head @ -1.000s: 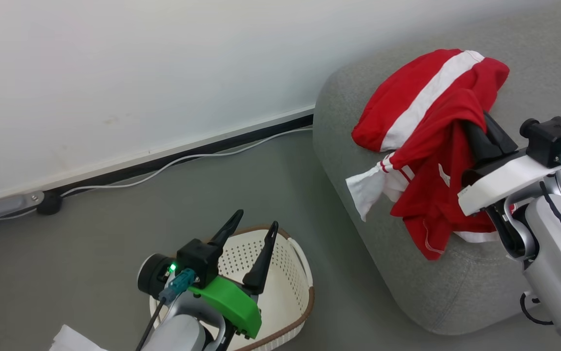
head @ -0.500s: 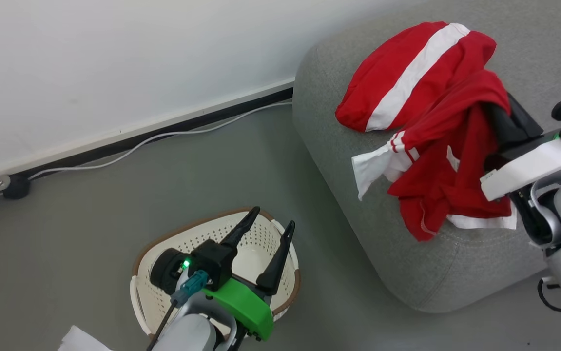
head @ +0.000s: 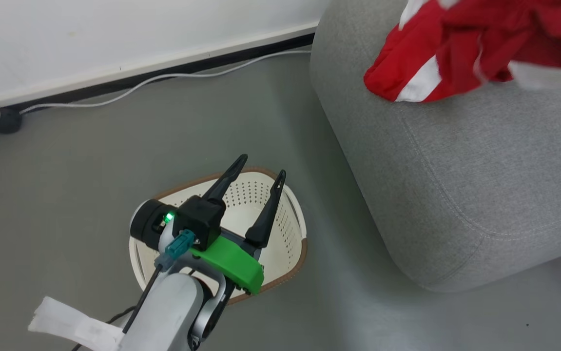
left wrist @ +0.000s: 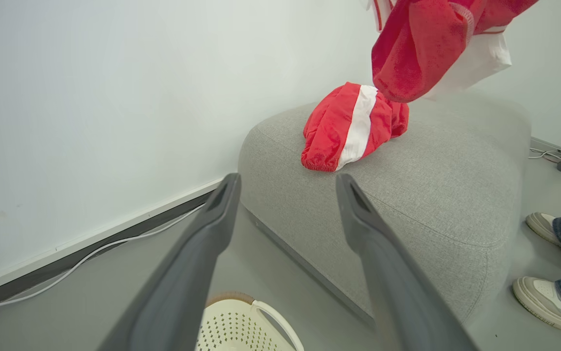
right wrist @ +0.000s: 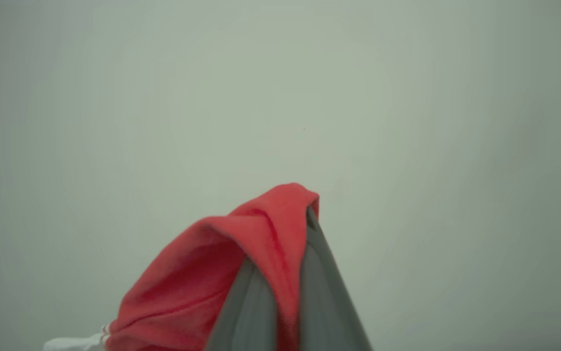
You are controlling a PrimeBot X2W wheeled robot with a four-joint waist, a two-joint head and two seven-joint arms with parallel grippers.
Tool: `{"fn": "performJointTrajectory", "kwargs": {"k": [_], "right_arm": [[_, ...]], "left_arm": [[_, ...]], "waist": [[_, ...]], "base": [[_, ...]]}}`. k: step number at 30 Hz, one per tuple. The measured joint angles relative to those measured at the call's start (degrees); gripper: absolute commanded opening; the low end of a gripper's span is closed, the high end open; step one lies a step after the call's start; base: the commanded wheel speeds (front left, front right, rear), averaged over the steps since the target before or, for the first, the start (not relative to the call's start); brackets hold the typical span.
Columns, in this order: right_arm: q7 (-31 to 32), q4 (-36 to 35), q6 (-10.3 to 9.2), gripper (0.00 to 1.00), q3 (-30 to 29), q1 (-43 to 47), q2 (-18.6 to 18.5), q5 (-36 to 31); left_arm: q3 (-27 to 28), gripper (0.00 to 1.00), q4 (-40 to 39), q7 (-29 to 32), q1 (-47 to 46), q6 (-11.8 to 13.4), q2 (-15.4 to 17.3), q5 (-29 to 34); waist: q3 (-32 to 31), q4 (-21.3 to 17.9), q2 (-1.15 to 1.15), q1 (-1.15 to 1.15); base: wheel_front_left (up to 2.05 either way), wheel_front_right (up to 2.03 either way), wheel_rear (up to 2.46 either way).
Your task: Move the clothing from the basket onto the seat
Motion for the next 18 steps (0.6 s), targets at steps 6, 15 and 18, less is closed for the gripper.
{"fn": "performJointTrajectory", "kwargs": {"k": [6,15,18], "right_arm": [[3.18,0.86,-1.67,0.00,-5.17,-10.48,-5.86,0.01],[7.46,7.19,-4.15,0.00,-9.90,-18.27,-10.96,0.98],[7.95,9.48,-4.61,0.00,-10.09,-18.30,-12.44,0.51]], "left_arm": [[0.08,1.00,-2.52,1.42,-2.75,0.01,0.44,1.57],[1.27,1.00,-6.37,3.15,-5.77,0.16,1.96,2.59],[1.33,1.00,-7.35,3.74,-6.69,0.16,2.24,2.99]], "waist": [[3.98,1.88,0.00,0.00],[9.94,4.90,0.00,0.00],[11.94,5.79,0.00,0.00]], "base": [[0.00,0.00,0.00],[0.00,0.00,0.00],[0.00,0.00,0.00]]}}
